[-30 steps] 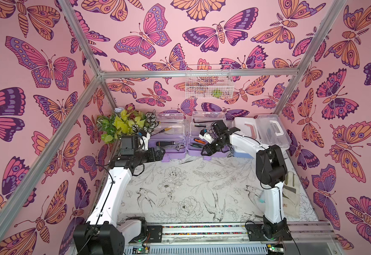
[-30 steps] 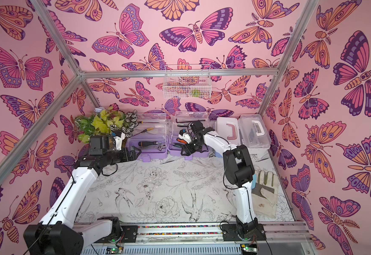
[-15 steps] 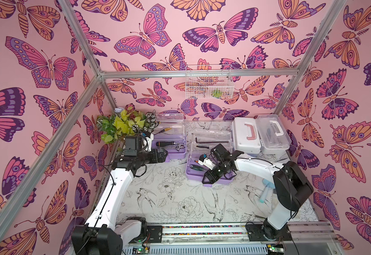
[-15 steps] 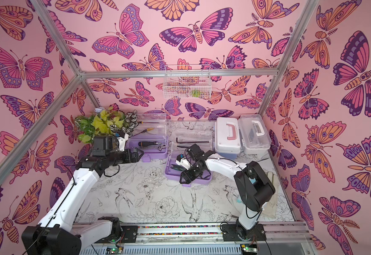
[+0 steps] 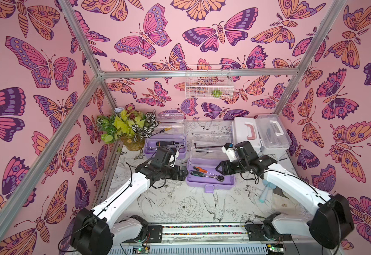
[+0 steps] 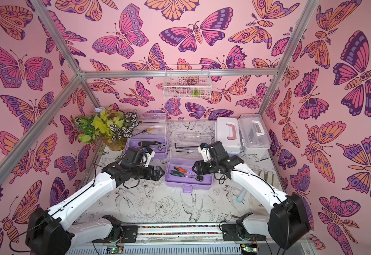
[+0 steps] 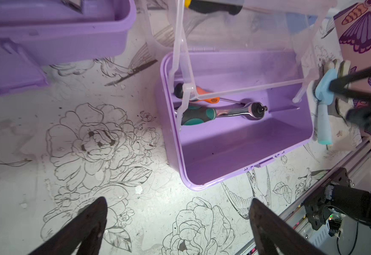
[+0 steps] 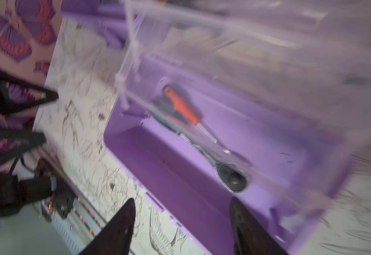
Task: Close toolboxes
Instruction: Move the toolbox to the center of the board, then adjust the toolbox at the center of the board.
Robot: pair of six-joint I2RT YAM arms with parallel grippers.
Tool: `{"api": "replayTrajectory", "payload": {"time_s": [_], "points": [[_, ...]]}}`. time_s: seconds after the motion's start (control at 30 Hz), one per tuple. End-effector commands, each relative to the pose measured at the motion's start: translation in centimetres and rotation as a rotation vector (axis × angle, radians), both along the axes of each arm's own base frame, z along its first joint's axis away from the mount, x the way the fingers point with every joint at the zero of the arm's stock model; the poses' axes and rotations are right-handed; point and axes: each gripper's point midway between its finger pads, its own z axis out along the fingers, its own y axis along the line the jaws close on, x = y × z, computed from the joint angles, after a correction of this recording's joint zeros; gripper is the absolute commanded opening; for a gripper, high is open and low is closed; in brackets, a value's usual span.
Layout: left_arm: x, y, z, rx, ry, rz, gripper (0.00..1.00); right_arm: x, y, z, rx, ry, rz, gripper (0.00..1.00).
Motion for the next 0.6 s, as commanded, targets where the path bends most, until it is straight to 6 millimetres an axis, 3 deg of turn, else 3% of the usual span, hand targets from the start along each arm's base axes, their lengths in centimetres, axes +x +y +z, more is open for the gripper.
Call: {"api": "replayTrajectory", "payload": {"time_s": [0.0,0.13,0.33,0.57], "points": [[0.3,-2.1,-0.7,-0.046,-0.004,-0.012,1.0,2.3,-4.4,-0.5,-0.044,0.013,-0.234,0.68],[1.5,-4.2,-2.7,-0.051,-0.019,-0.063,1.0,5.2,-5.6,-0.1,-0.072,-0.006,-0.287,0.69],[2.5,-5.7,-4.5,0.014,-0.027,-0.107,1.0,8.7,-4.5,-0.5,-0.112,0.037,-0.242,0.71],[0.3,-6.7,-5.4,0.02,-0.001,-0.152,1.0,11.1,-2.8,-2.4,-0.111,0.089,-0.171,0.71]]}}
